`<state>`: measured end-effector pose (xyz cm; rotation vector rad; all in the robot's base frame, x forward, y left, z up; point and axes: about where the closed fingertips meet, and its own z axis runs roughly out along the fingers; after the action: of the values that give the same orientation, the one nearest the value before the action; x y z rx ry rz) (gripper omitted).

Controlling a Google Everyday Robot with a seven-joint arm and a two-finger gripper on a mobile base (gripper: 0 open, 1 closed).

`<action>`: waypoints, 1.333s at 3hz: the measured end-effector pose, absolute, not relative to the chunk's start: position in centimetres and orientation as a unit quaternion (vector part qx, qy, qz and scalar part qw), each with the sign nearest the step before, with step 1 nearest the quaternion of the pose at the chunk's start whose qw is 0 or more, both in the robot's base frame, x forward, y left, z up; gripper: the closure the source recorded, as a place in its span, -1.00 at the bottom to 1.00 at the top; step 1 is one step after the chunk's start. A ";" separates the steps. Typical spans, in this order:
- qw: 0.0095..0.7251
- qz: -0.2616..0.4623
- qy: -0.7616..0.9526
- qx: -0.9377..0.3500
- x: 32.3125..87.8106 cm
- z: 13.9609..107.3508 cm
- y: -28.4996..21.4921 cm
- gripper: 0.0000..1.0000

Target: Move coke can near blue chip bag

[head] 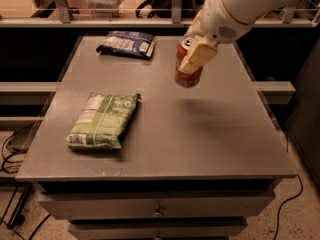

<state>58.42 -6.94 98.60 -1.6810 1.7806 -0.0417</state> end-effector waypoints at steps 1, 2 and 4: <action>0.354 -0.026 0.697 -0.623 62.9 98.4 -6.3 1.00; 0.347 -0.045 0.709 -0.612 67.3 97.3 -5.6 1.00; 0.334 -0.060 0.722 -0.603 72.1 95.2 -5.6 1.00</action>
Offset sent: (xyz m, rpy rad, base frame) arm 0.1460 0.0219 -0.0268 -0.0498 -0.0483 -0.1499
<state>72.09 -5.63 95.24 -1.5747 1.8855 -0.1555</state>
